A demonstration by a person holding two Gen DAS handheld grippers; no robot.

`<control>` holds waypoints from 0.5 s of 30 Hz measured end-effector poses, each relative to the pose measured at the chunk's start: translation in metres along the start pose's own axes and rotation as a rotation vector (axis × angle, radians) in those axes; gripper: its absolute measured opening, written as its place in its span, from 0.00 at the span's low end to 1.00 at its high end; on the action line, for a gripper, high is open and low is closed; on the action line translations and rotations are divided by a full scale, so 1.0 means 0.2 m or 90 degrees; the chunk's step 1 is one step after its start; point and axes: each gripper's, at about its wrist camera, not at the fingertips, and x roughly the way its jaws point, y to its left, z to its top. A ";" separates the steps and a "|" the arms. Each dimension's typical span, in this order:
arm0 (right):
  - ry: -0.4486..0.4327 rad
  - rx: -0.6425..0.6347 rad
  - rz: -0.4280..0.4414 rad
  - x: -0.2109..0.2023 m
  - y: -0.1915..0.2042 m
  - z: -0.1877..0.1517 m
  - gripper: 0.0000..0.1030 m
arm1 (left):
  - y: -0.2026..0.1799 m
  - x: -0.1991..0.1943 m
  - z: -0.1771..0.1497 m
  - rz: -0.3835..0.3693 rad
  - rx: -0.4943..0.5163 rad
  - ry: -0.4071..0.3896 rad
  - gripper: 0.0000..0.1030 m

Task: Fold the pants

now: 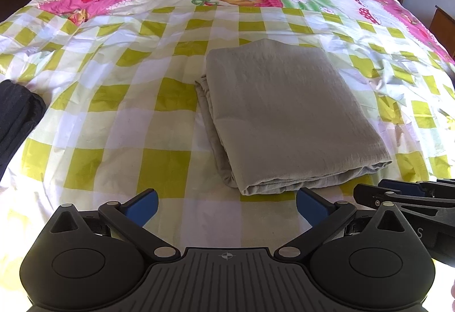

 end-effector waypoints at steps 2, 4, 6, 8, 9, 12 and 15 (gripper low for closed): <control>0.002 0.003 0.003 0.00 0.00 0.00 0.42 | -0.01 0.00 -0.01 -0.001 0.002 0.002 1.00; 0.002 0.005 0.002 0.00 0.00 -0.01 0.42 | -0.01 0.00 -0.01 0.002 0.005 0.003 1.00; 0.002 0.010 0.002 0.00 0.00 -0.02 0.42 | -0.02 0.01 -0.01 0.011 0.012 0.008 1.00; 0.001 0.012 0.002 -0.01 -0.01 -0.02 0.42 | -0.03 0.03 -0.02 0.021 0.022 0.013 1.00; 0.000 0.013 0.004 -0.01 -0.01 -0.02 0.42 | -0.04 0.04 -0.02 0.026 0.025 0.017 1.00; 0.006 0.009 0.006 0.00 0.00 -0.03 0.42 | -0.03 0.05 -0.03 0.021 0.018 0.027 1.00; 0.011 0.011 0.006 0.01 0.00 -0.03 0.42 | -0.02 0.05 -0.03 0.021 0.013 0.023 1.00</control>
